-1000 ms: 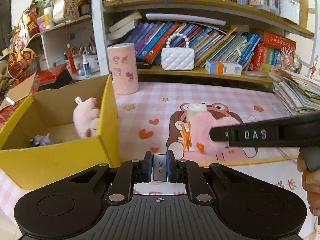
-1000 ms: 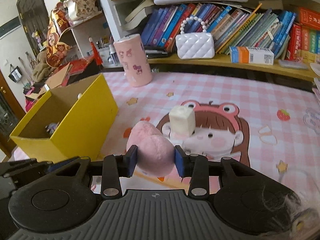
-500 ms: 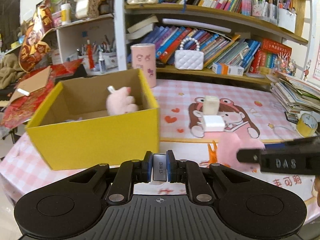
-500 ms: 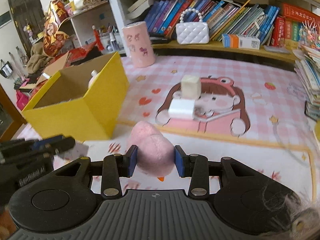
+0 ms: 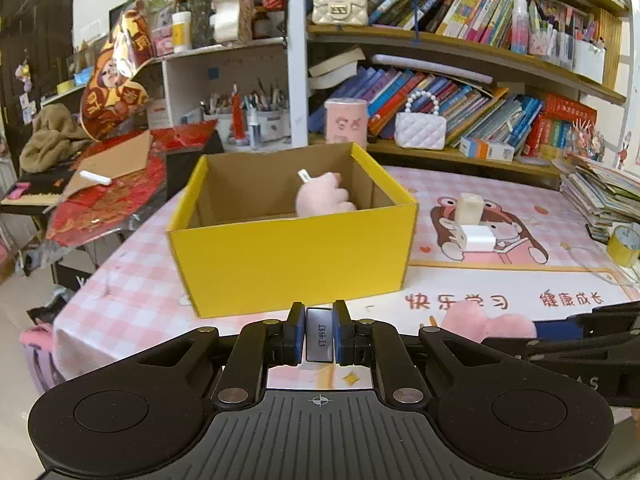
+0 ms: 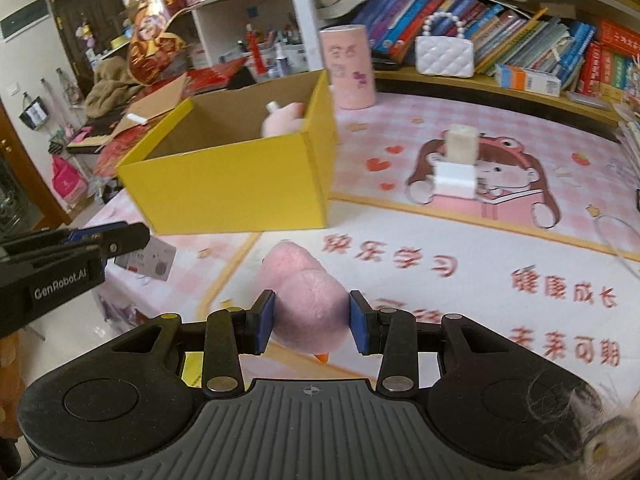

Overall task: Organize objects
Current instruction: 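Lift and carry the white carton and the pink heart plush over the yellow box with both tools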

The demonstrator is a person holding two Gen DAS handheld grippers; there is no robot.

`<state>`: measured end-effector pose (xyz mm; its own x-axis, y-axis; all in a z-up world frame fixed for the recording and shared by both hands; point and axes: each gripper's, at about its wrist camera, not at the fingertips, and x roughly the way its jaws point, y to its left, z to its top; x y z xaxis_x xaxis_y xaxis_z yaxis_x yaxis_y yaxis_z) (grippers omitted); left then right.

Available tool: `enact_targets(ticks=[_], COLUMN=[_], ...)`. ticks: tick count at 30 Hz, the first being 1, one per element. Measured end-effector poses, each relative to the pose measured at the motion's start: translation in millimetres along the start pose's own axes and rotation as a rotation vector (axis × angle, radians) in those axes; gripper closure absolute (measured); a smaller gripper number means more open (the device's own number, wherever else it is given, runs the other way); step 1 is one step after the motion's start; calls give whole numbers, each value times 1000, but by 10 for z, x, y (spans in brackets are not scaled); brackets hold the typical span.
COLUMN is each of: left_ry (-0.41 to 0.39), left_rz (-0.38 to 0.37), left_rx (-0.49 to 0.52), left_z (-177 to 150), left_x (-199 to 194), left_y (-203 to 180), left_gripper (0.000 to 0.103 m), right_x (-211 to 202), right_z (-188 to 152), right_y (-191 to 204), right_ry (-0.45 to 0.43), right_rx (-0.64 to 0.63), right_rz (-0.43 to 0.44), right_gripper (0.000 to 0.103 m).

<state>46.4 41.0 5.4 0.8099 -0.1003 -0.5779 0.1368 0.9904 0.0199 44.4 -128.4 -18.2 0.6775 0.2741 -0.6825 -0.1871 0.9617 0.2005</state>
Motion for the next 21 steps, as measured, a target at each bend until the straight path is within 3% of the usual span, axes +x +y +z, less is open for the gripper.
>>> enact_targets(ticks=[14,21], left_ry=[-77,-147], left_rz=[-3,-24], left_rx=[25,19], left_z=[-3,194], left_x=[-331,-340], left_y=[458,561], left_gripper=[90,90], right_x=[6,9], right_z=[-123,96], right_y=[644,782], right_ry=[-40,-100], right_rx=[-7,-35], right_rz=[26,17], right_gripper=[67,67])
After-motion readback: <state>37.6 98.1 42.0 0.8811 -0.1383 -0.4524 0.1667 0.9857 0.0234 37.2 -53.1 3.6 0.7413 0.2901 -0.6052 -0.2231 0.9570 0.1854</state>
